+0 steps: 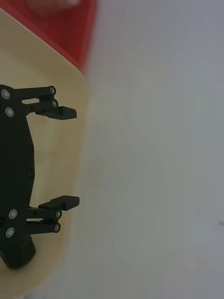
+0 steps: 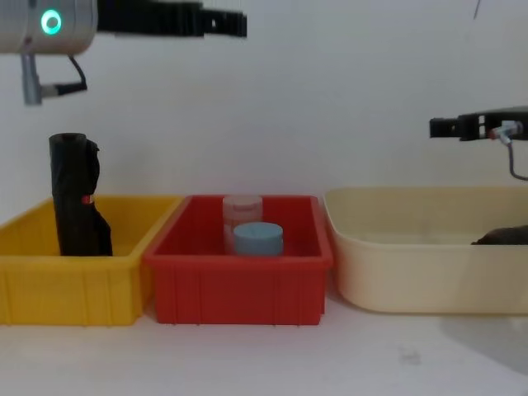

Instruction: Pick up the garbage bag with the one hand and transfer it to the other hand.

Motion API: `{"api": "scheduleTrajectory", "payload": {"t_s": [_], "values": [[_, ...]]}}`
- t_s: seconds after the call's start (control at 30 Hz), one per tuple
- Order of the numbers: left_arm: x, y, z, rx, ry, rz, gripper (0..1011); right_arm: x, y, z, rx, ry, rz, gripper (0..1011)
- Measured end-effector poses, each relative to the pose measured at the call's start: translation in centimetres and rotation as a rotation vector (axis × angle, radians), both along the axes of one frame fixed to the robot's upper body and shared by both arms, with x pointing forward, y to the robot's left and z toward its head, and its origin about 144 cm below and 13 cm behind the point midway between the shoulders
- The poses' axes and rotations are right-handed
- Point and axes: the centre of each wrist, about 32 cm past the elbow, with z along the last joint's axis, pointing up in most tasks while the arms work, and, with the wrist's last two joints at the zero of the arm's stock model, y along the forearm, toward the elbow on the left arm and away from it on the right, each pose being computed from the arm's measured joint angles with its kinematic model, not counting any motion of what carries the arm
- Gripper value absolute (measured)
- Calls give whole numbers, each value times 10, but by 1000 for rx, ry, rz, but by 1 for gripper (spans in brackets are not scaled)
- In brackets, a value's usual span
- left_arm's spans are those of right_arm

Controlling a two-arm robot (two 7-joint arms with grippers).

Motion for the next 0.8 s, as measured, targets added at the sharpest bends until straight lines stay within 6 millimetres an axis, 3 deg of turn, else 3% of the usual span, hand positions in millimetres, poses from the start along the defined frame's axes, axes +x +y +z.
{"api": "scheduleTrajectory", "payload": {"t_s": [0.27, 0.8], "values": [[3, -2, -15, 8, 39, 19, 1002, -11, 10, 1, -33, 69, 84, 1002], [5, -3, -26, 15, 65, 33, 1001, -26, 30, 10, -110, 139, 268, 1001]]}}
